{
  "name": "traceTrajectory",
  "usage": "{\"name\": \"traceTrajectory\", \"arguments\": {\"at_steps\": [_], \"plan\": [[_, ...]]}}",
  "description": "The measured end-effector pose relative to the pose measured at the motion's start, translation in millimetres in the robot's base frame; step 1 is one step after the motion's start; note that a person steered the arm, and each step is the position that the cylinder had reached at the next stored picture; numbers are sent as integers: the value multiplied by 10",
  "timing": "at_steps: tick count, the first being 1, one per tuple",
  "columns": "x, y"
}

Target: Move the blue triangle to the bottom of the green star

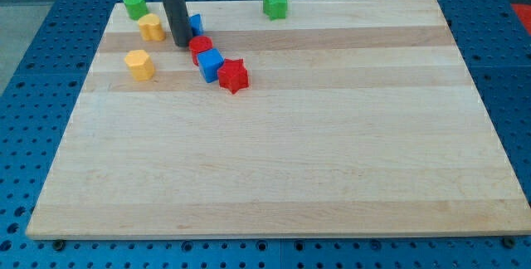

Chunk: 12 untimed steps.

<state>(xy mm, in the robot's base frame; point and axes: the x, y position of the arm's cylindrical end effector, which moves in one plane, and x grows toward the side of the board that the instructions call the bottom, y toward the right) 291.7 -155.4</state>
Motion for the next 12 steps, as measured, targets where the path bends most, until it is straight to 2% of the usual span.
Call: {"name": "traceTrajectory", "arguments": {"at_steps": [2, 5, 8, 10, 11, 12], "plan": [[-120, -287], [-477, -190], [-242, 363], [21, 223], [56, 429], [18, 907]]}}
